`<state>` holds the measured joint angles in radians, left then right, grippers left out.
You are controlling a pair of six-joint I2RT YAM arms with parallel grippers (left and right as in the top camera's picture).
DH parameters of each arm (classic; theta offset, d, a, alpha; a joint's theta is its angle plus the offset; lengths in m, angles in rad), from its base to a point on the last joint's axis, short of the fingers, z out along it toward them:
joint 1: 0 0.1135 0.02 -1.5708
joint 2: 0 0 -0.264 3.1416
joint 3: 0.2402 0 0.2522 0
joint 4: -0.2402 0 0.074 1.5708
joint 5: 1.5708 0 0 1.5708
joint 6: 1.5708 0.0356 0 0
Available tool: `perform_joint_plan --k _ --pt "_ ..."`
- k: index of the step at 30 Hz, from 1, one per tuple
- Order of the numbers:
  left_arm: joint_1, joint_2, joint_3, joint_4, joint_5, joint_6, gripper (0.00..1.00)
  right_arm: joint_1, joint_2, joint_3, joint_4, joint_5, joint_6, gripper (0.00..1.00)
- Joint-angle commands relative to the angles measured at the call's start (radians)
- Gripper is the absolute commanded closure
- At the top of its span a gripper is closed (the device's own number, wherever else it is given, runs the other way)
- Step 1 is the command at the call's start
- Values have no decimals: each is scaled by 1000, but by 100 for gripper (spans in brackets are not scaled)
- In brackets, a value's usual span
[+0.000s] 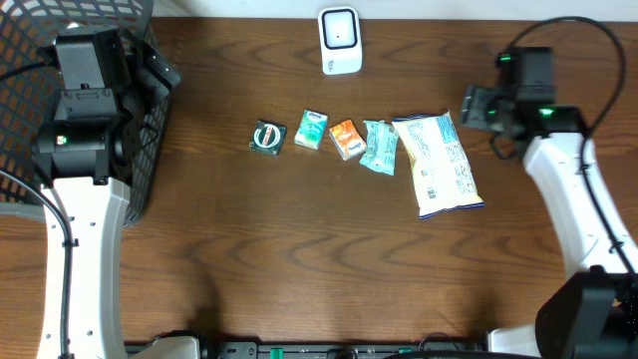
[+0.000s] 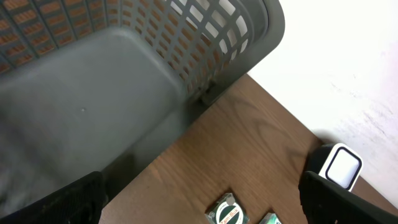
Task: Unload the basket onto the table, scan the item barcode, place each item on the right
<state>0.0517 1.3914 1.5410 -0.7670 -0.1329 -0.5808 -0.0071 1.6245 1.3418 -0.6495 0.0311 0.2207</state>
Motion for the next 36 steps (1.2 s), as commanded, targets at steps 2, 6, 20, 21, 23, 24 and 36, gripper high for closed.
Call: perform_joint_plan --k 2,6,20,21,23,24,36 --pt "4 -5 2 -4 -2 -12 2 -97 97 10 5 -372 -196 9" --pt "4 -5 2 -4 -2 -12 2 -131 210 10 8 -523 -258 1" --pt "4 -5 2 -3 -2 -12 2 -176 524 10 38 -769 -323 43" --pt "4 -5 2 -4 -2 -12 2 -175 532 10 35 -802 -323 59" --pt "4 -5 2 -4 -2 -12 2 -174 536 10 27 -892 -323 95" --pt "4 -5 2 -4 -2 -12 2 -174 535 10 25 -933 -323 99" --pt "4 -5 2 -4 -2 -12 2 -150 339 12 31 -1271 -192 99"
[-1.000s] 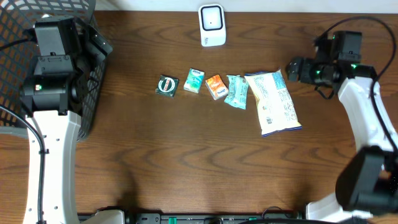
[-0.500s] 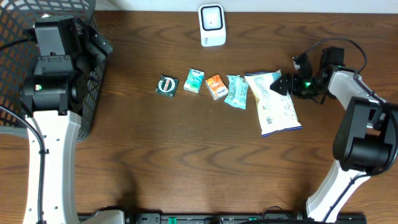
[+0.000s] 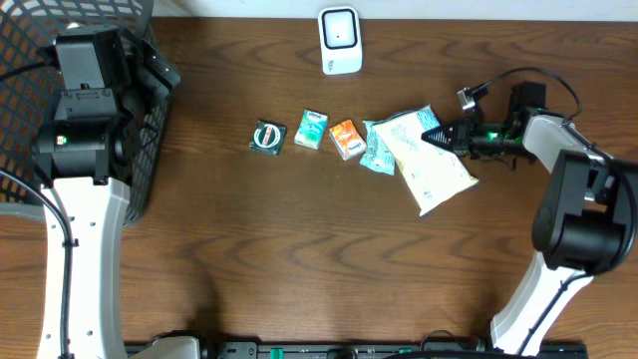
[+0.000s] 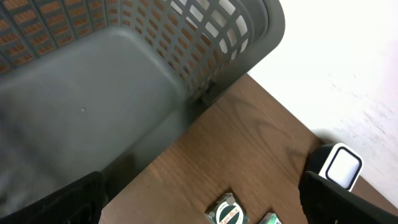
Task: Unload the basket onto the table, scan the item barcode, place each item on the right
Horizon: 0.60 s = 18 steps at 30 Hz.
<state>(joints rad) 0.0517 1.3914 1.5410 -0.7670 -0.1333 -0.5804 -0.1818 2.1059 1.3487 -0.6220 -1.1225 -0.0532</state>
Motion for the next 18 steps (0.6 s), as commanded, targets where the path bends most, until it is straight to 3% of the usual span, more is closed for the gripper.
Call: perform_joint_plan --k 1,7,13,18 --pt "4 -5 2 -4 -2 -12 2 37 -179 5 14 -113 106 99" --pt "4 -5 2 -4 -2 -12 2 128 -376 5 126 126 376 99" --pt "4 -5 2 -4 -2 -12 2 208 -482 5 225 243 460 99" --pt "4 -5 2 -4 -2 -12 2 264 -486 5 302 220 560 99"
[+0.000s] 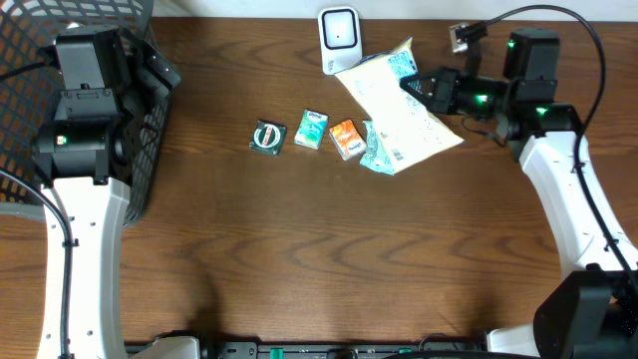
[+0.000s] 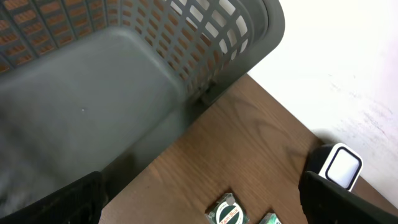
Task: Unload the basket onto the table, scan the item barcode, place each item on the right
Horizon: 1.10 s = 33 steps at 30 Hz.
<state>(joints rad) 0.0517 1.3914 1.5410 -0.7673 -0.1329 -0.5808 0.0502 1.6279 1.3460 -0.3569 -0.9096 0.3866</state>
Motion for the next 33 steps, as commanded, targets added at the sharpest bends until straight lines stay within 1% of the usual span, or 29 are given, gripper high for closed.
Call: perform_joint_plan --k 1,3,6,8,11,12,13,14,16,17,18,20,21,24,29,30,31,33 --pt "4 -6 2 -3 -2 -11 2 43 -8 8 75 -24 174 99" --pt "4 -5 2 -3 -2 -12 2 60 -8 8 177 -96 277 99" --pt "4 -5 2 -3 -2 -12 2 76 -8 8 292 -121 393 99" --pt "4 -5 2 -3 -2 -11 2 77 -8 8 311 -106 375 99" --pt "4 -5 2 -3 -2 -12 2 76 -8 8 246 -41 225 98" --pt "4 -6 2 -3 -2 -12 2 76 -8 8 212 -8 158 92" --pt "4 -5 2 -3 -2 -12 2 77 -8 8 164 47 92 81" --pt "4 -5 2 -3 -2 -12 2 78 -6 8 119 104 46 73" --pt "4 -5 2 -3 -2 -12 2 86 -5 8 19 284 -67 59" --pt "4 -5 2 -3 -2 -12 2 93 -5 8 -18 381 -107 53" --pt "4 -5 2 -3 -2 -12 2 105 -5 8 -43 489 -156 50" --pt "4 -5 2 -3 -2 -12 2 132 -4 8 -43 639 -266 43" --pt "4 -5 2 -3 -2 -12 2 144 -4 8 -32 668 -315 40" --pt "4 -5 2 -3 -2 -12 2 185 -4 8 14 680 -483 40" --pt "4 -5 2 -3 -2 -11 2 246 16 8 42 708 -715 29" --pt "4 -5 2 -3 -2 -12 2 253 24 8 48 724 -729 28" --pt "4 -5 2 -3 -2 -12 2 269 55 8 63 758 -733 24" --pt "4 -5 2 -3 -2 -12 2 278 95 8 77 751 -732 21"
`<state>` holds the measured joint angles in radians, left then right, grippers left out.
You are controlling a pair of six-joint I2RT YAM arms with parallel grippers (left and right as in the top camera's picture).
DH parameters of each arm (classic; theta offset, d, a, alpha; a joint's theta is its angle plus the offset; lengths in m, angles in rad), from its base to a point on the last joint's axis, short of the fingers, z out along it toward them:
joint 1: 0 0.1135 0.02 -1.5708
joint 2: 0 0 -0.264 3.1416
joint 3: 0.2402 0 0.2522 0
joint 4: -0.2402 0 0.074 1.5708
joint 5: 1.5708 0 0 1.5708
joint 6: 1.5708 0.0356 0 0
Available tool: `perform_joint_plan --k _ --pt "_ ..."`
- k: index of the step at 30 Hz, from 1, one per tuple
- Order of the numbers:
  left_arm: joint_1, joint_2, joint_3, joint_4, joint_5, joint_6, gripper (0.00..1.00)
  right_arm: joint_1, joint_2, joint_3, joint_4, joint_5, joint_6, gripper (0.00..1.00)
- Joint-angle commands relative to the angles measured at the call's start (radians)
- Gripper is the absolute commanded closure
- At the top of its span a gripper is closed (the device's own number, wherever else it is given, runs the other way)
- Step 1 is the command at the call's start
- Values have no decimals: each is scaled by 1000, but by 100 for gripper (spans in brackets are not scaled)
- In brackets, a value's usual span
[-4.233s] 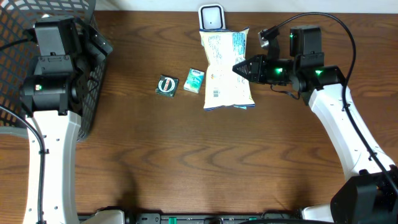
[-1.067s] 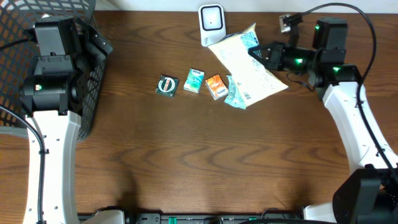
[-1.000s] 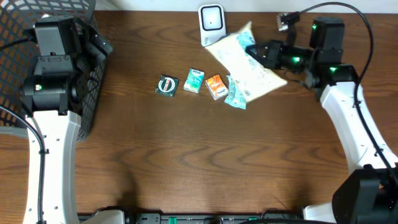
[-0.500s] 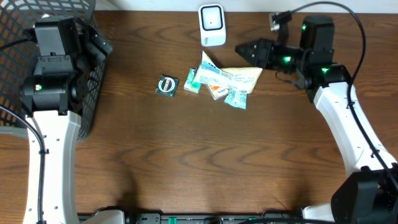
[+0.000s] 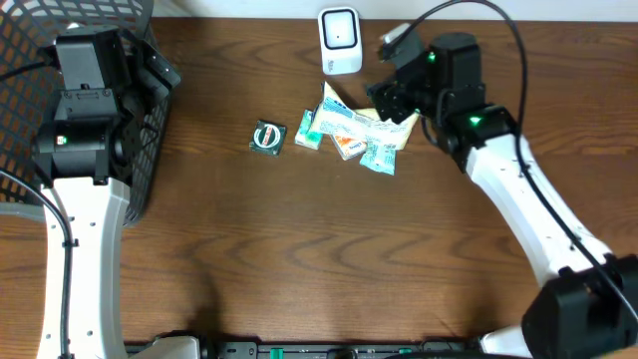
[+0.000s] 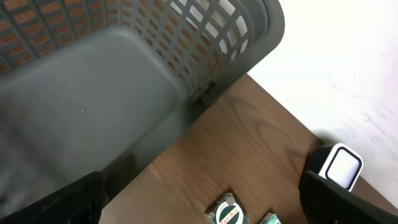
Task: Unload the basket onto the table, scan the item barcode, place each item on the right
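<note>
The white scanner [image 5: 339, 42] stands at the table's back edge and also shows in the left wrist view as the scanner [image 6: 339, 167]. My right gripper [image 5: 391, 100] is shut on the white-and-yellow snack bag [image 5: 351, 118]. It holds the bag crumpled and tilted just below and to the right of the scanner, over the row of small packets. My left gripper [image 6: 200, 190] is open and empty, up by the basket. The bag's barcode is not visible.
A grey mesh basket [image 5: 150, 135] fills the left edge. On the table lie a round green tin [image 5: 267, 137], a teal packet [image 5: 310, 131], an orange packet [image 5: 345, 146] and a light teal packet [image 5: 380, 158], the last ones partly under the held bag.
My right arm has shifted left and the bag has gone from spread flat to the right of the scanner to tilted and bunched just below it. The left arm is unchanged.
The snack bag first lay flat at the right end of the row, my right gripper off to its right. Then the gripper was at the bag's top edge. Later the bag was in the air beside the scanner, and now it hangs below the scanner.
</note>
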<state>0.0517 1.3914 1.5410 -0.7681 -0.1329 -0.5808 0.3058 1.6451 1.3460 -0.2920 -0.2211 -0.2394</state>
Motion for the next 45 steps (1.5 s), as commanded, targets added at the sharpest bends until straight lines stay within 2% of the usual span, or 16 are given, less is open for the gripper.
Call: perform_joint_plan --k 1,9,16,22,29,31,34,39,45 --pt "4 -5 2 -3 -2 -12 2 30 122 9 24 18 -106 18" --pt "4 -5 2 -3 -2 -11 2 56 219 83 -44 -10 -145 12" --pt "4 -5 2 -3 -2 -12 2 50 256 95 -171 -9 -233 13" --pt "4 -5 2 -3 -2 -12 2 32 327 95 -200 -6 -245 17" --pt "4 -5 2 -3 -2 -12 2 25 351 100 -214 -10 -179 47" --pt "4 -5 2 -3 -2 -12 2 26 343 114 -216 -10 -135 63" --pt "4 -5 2 -3 -2 -12 2 26 335 161 -235 -10 -49 99" --pt "4 -5 2 -3 -2 -11 2 21 322 273 -303 -99 145 99" --pt "4 -5 2 -3 -2 -12 2 -13 284 356 -322 -437 384 99"
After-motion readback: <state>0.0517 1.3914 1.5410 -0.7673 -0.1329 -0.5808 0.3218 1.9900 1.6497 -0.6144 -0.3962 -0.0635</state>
